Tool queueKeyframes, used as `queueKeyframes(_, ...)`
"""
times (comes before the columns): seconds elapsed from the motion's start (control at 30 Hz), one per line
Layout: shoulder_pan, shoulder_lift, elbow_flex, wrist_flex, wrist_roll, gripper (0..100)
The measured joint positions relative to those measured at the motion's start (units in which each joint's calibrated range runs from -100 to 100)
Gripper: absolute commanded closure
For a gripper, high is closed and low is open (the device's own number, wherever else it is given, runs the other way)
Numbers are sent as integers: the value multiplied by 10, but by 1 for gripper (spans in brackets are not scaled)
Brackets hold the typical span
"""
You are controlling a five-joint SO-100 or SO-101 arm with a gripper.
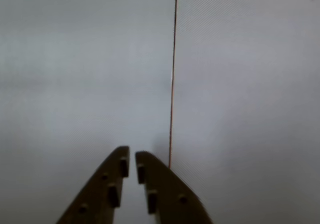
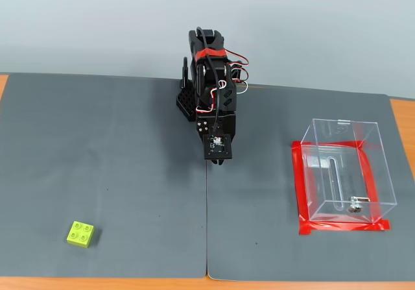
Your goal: Pick the green lego block and place it into the transparent box
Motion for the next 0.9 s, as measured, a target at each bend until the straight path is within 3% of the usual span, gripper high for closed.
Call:
queueKeyframes(0.43,0,18,0,0,0,98)
queueKeyframes(0.9,3,288,-196,0,-1,98)
